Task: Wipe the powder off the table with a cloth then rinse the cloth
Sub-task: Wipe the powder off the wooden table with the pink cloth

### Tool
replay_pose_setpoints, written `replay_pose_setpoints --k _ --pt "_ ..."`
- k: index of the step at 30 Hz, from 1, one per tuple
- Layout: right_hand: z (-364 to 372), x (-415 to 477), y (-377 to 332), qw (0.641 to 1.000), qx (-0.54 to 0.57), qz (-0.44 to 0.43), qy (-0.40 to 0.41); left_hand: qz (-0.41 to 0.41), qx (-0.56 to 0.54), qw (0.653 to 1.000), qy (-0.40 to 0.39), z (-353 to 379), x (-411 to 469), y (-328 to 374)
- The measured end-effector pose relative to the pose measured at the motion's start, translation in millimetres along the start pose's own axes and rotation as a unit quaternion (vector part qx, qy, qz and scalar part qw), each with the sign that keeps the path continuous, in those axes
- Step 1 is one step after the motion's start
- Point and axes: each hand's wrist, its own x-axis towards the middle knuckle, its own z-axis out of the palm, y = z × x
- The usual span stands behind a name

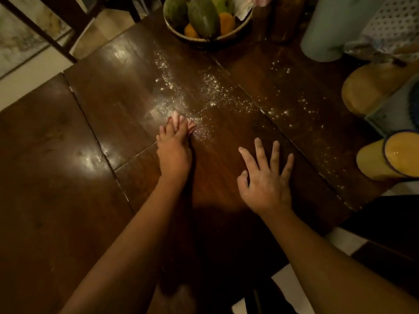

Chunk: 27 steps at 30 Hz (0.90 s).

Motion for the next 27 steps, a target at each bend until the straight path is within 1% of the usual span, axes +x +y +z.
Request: replay_pose_setpoints --k 1,2,3,5,6,7,8,10,11,12,13,14,15,16,17,19,20,21,22,23,24,25,26,27 --pt "0 0 1 1.0 -0.003 -0.008 0.003 0.012 -0.004 1.0 -0.002 4 0 9" --pt "0 1 2 1.0 -0.006 -0.017 0.004 0.052 -0.01 0.998 -0.015 7 -5 16" --pt "1 2 2 1.0 -0.01 -0.024 0.005 0.118 -0.016 0.992 -0.034 9 -13 18" --pt "2 3 3 0.999 -0.013 -0.039 0.012 0.255 -0.017 0.964 -0.079 8 -23 5" --pt "2 3 3 0.999 -0.013 -0.046 0.016 0.29 -0.02 0.953 -0.089 4 -19 -7" --pt "3 3 3 0.998 -0.013 -0.051 0.019 0.288 -0.017 0.954 -0.085 0 -10 -20" --pt "3 4 3 0.998 -0.014 -0.054 0.022 0.25 -0.006 0.965 -0.074 -4 1 -31" --pt "4 4 4 0.998 -0.02 -0.054 0.023 0.112 0.018 0.993 -0.037 -10 28 -38" --pt "4 5 4 0.998 -0.024 -0.053 0.023 0.045 0.02 0.999 -0.016 -11 41 -35" --pt "4 5 4 0.998 -0.028 -0.051 0.022 0.0 0.016 1.0 -0.001 -10 52 -27" --pt "4 5 4 0.998 -0.032 -0.05 0.022 -0.02 0.009 1.0 0.008 -7 58 -16" --pt "4 6 4 0.998 -0.035 -0.049 0.023 -0.013 -0.003 1.0 0.007 -4 59 -4" --pt "3 6 4 0.998 -0.037 -0.047 0.025 0.025 -0.019 0.999 -0.004 -1 55 7" --pt "3 7 4 0.998 -0.036 -0.045 0.028 0.085 -0.031 0.996 -0.027 3 46 16" --pt "2 6 4 0.998 -0.033 -0.043 0.029 0.158 -0.036 0.985 -0.056 5 34 20" --pt "2 6 3 0.998 -0.03 -0.041 0.028 0.289 -0.05 0.948 -0.121 0 12 15" --pt "2 6 3 0.998 -0.03 -0.041 0.026 0.329 -0.061 0.931 -0.145 -4 7 1" --pt "1 6 3 0.998 -0.029 -0.04 0.024 0.357 -0.067 0.919 -0.153 -10 6 -14" --pt "1 6 3 0.999 -0.028 -0.039 0.023 0.359 -0.07 0.919 -0.148 -15 9 -30" --pt "1 6 3 0.999 -0.026 -0.039 0.024 0.328 -0.064 0.934 -0.129 -21 14 -42" --pt "2 7 3 0.999 -0.026 -0.039 0.025 0.257 -0.055 0.96 -0.098 -25 22 -51" --pt "2 7 3 0.999 -0.025 -0.04 0.025 0.158 -0.038 0.985 -0.062 -28 32 -53" --pt "3 7 3 0.999 -0.025 -0.041 0.026 0.057 -0.012 0.998 -0.03 -29 40 -48" --pt "3 7 3 0.998 -0.024 -0.042 0.026 -0.02 0.001 1.0 -0.009 -29 47 -37"
